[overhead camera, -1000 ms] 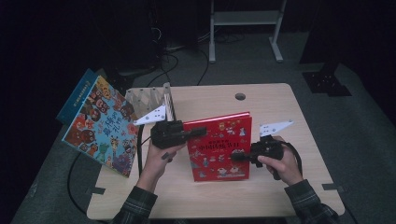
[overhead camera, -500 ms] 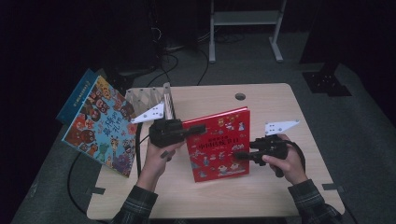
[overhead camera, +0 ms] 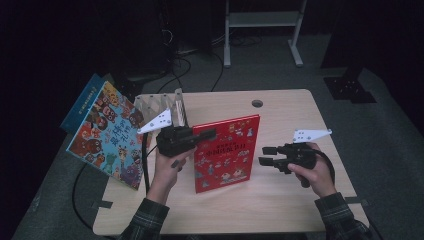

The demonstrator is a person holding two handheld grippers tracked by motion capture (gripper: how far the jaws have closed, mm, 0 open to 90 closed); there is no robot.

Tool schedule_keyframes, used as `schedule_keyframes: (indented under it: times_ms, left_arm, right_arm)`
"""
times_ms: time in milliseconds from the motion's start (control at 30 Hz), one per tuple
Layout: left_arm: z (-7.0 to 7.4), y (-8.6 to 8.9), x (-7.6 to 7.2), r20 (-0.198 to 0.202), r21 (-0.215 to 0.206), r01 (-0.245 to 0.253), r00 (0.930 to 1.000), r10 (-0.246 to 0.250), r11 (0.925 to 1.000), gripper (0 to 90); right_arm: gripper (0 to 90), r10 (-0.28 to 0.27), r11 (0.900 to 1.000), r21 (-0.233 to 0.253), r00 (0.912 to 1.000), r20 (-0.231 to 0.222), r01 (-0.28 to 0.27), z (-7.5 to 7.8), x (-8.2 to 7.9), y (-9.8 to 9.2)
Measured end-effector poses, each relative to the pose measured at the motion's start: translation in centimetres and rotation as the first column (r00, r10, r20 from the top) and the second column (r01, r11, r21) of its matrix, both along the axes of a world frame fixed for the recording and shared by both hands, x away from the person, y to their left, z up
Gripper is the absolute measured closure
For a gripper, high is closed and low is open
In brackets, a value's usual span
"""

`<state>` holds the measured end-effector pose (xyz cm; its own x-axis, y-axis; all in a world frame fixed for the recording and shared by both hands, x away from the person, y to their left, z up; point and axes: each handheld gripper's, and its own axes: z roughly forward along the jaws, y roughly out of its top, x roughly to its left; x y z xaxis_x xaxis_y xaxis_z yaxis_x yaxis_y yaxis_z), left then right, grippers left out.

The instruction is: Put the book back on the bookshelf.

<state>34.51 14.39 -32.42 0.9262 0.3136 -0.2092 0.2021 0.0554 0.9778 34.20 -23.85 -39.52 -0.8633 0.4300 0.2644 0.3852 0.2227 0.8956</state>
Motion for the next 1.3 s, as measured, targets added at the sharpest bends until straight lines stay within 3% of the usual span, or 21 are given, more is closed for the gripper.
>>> schedule_keyframes:
  times_ms: [100, 200, 367, 467, 600, 667, 733, 800, 900, 1033, 1200, 1300]
  left_arm:
    - [0.1, 0.0, -0.2, -0.003, 0.01, -0.016, 0.9999, 0.016, 0.9998, 79.7]
    - [0.3, 0.0, -0.4, 0.002, 0.035, -0.038, 0.9993, 0.038, 0.9987, 79.7]
    - [0.6, 0.2, -0.7, -0.009, 0.058, -0.069, 0.9975, 0.07, 0.9959, 79.6]
    - [0.9, 0.3, -1.0, -0.005, 0.08, -0.091, 0.9958, 0.091, 0.9927, 79.6]
    - [1.2, 0.7, -1.3, -0.007, 0.099, -0.117, 0.993, 0.118, 0.9883, 79.7]
    - [1.4, 1.1, -1.4, -0.005, 0.101, -0.126, 0.9919, 0.127, 0.9869, 79.7]
    - [1.5, 1.4, -1.6, -0.007, 0.1, -0.14, 0.99, 0.141, 0.9852, 79.7]
    - [1.7, 1.9, -1.7, -0.004, 0.104, -0.155, 0.9878, 0.156, 0.9825, 79.6]
    - [1.9, 2.8, -2.0, -0.002, 0.102, -0.174, 0.9846, 0.175, 0.9795, 79.7]
    - [2.2, 3.9, -2.3, -0.001, 0.095, -0.204, 0.9788, 0.205, 0.9744, 79.7]
    - [2.4, 5.4, -2.9, -0.001, 0.089, -0.232, 0.9724, 0.233, 0.9686, 79.6]
    - [2.6, 6.3, -3.3, -0.004, 0.079, -0.252, 0.9675, 0.253, 0.9646, 79.7]
  right_arm:
    - [41.0, -0.07, 0.997, -0.034, 0.9966, 0.043, 0.072, -0.3, 0.2, -0.4]
    - [33.6, -0.155, 0.981, -0.105, 0.9857, 0.066, 0.161, -0.8, 0.6, -0.8]
    - [29.6, -0.279, 0.938, -0.193, 0.9579, 0.067, 0.287, -2.4, 1.5, -1.3]
    - [28.0, -0.325, 0.909, -0.253, 0.943, 0.071, 0.332, -3.5, 2.0, -1.7]
    - [28.1, -0.369, 0.877, -0.311, 0.9281, 0.051, 0.366, -5.1, 2.7, -2.6]
    - [28.4, -0.405, 0.856, -0.332, 0.913, 0.046, 0.397, -5.8, 3.1, -3.1]
    - [29.6, -0.45, 0.826, -0.353, 0.8911, 0.055, 0.439, -6.3, 3.3, -3.7]
    - [29.6, -0.487, 0.803, -0.374, 0.8726, 0.035, 0.464, -6.9, 3.7, -4.3]
    - [30.0, -0.518, 0.78, -0.395, 0.855, 0.029, 0.486, -7.6, 4.0, -4.9]
    - [28.8, -0.536, 0.76, -0.416, 0.8438, 0.033, 0.499, -8.1, 4.2, -5.3]
    - [24.5, -0.538, 0.741, -0.452, 0.8419, 0.042, 0.496, -8.6, 4.4, -5.4]
    - [22.8, -0.54, 0.744, -0.446, 0.8411, 0.038, 0.498, -8.7, 4.4, -5.4]
